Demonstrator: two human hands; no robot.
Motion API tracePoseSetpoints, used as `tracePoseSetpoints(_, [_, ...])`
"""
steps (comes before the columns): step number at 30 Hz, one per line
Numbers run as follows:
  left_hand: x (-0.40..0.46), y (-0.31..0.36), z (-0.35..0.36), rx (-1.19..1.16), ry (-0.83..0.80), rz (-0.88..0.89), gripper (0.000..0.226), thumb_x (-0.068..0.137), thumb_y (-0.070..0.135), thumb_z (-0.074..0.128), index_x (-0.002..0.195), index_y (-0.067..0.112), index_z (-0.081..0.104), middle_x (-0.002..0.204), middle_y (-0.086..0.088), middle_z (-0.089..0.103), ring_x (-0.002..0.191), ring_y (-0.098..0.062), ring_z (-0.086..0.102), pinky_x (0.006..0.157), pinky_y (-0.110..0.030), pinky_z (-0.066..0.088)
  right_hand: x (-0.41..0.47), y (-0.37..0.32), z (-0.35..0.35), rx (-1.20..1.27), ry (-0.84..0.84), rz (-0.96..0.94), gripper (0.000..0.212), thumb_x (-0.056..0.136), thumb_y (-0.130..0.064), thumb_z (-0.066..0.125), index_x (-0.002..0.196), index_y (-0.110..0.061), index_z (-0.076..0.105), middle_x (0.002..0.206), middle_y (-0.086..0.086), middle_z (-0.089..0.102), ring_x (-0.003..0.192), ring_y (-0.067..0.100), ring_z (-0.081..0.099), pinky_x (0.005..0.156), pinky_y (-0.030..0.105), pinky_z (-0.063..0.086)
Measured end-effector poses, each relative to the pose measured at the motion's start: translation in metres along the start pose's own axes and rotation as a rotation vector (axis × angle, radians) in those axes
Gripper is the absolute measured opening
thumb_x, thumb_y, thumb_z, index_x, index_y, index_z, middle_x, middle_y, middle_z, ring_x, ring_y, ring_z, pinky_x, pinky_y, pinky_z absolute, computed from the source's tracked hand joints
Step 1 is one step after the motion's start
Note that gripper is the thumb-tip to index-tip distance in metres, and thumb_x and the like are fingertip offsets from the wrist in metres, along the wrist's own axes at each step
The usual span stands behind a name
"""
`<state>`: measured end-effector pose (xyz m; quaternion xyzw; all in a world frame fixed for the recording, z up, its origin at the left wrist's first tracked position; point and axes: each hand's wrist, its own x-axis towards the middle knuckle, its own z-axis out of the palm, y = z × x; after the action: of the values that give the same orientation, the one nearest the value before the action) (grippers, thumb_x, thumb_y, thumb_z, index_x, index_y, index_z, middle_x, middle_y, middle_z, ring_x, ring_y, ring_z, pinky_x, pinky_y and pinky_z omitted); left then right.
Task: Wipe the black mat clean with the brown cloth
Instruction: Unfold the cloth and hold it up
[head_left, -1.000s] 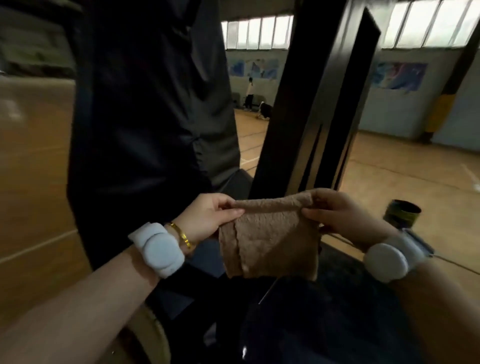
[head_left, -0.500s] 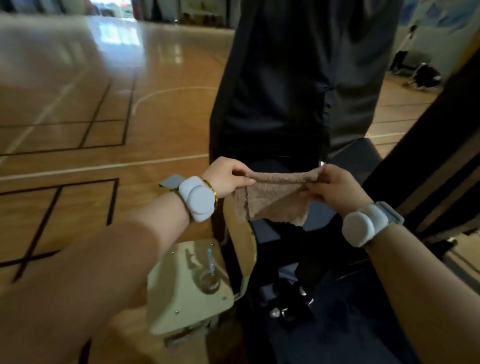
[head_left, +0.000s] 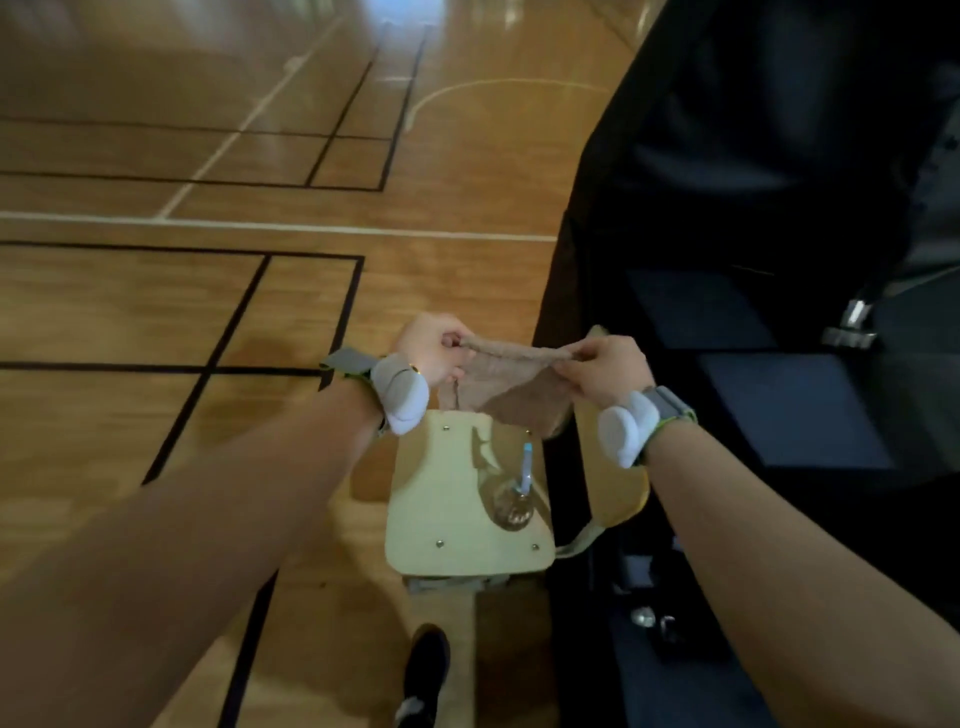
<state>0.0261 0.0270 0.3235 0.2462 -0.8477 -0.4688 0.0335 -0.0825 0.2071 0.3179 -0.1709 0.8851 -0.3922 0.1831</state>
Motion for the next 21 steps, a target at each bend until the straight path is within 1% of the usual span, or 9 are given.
tracePoseSetpoints(3, [0.021,-0.046,0.004,0.013,0.026,-0.075,0.014,0.091,-0.002,0.056,0.095,0.007,0.065,0.072,-0.009,0.055,0.072,-0.026,0.058,0.073,-0.034,0.052,0.027,0.011,0.042,-0.030,-0.043,0.036,0.011,0.085,-0.024,0.068,0.091,-0.018,0.074,0.084,0.003,0.071,0.080,0.019,0.067,0.074,0.034,0.057])
tracePoseSetpoints(6, [0.042,-0.099,0.014,0.122,0.004,-0.107,0.014,0.090,0.003,0.058,0.095,0.007,0.070,0.085,-0.006,0.061,0.087,-0.024,0.059,0.072,-0.029,0.045,0.055,0.029,0.089,-0.051,-0.089,0.066,0.006,0.085,-0.022,0.067,0.083,-0.023,0.073,0.085,0.001,0.069,0.081,0.019,0.065,0.069,0.028,0.052])
tracePoseSetpoints(9, [0.053,-0.141,0.030,0.130,-0.003,-0.150,0.019,0.090,0.001,0.055,0.098,0.007,0.071,0.093,-0.003,0.064,0.092,-0.020,0.059,0.074,-0.025,0.042,0.073,0.048,0.126,-0.058,-0.133,0.117,0.014,0.087,-0.022,0.065,0.075,-0.026,0.071,0.086,0.000,0.071,0.083,0.019,0.065,0.074,0.028,0.054])
tracePoseSetpoints(12, [0.073,-0.187,0.044,0.128,-0.009,-0.180,0.017,0.087,0.005,0.060,0.099,0.004,0.072,0.103,-0.011,0.068,0.095,-0.025,0.060,0.075,-0.025,0.043,0.097,0.074,0.168,-0.059,-0.165,0.174,0.014,0.087,-0.022,0.064,0.076,-0.026,0.072,0.086,-0.002,0.071,0.084,0.018,0.065,0.081,0.029,0.056])
tracePoseSetpoints(14, [0.086,-0.213,0.051,0.150,-0.038,-0.174,0.026,0.082,0.020,0.062,0.095,0.000,0.073,0.095,-0.014,0.069,0.086,-0.026,0.061,0.071,-0.031,0.045,0.110,0.090,0.191,-0.064,-0.183,0.183,0.016,0.087,-0.017,0.062,0.076,-0.024,0.072,0.084,-0.003,0.069,0.084,0.017,0.064,0.080,0.028,0.054])
tracePoseSetpoints(15, [0.093,-0.229,0.057,0.157,-0.065,-0.178,0.032,0.078,0.026,0.060,0.085,-0.002,0.072,0.088,-0.013,0.068,0.079,-0.024,0.059,0.069,-0.034,0.047,0.116,0.100,0.202,-0.073,-0.201,0.179,0.019,0.088,-0.015,0.061,0.075,-0.025,0.071,0.084,-0.004,0.068,0.083,0.017,0.063,0.077,0.027,0.053])
tracePoseSetpoints(18, [0.111,-0.266,0.074,0.142,-0.044,-0.240,0.018,0.080,0.015,0.058,0.071,0.009,0.071,0.077,-0.010,0.067,0.072,-0.027,0.059,0.066,-0.034,0.051,0.132,0.126,0.228,-0.093,-0.258,0.195,0.022,0.088,-0.013,0.057,0.078,-0.027,0.071,0.089,-0.006,0.067,0.089,0.016,0.061,0.074,0.024,0.046])
tracePoseSetpoints(19, [0.118,-0.276,0.080,0.144,-0.026,-0.239,0.017,0.083,0.011,0.059,0.071,0.011,0.071,0.078,-0.010,0.066,0.072,-0.027,0.059,0.065,-0.033,0.050,0.139,0.133,0.236,-0.102,-0.262,0.195,0.020,0.088,-0.014,0.058,0.083,-0.026,0.073,0.092,-0.005,0.069,0.092,0.016,0.062,0.076,0.023,0.046])
tracePoseSetpoints(21, [0.126,-0.290,0.092,0.153,0.012,-0.221,0.016,0.086,0.008,0.059,0.080,0.004,0.074,0.086,-0.013,0.068,0.078,-0.030,0.060,0.069,-0.034,0.050,0.147,0.147,0.249,-0.111,-0.253,0.199,0.015,0.088,-0.018,0.061,0.089,-0.024,0.075,0.100,-0.002,0.072,0.099,0.019,0.063,0.083,0.022,0.047])
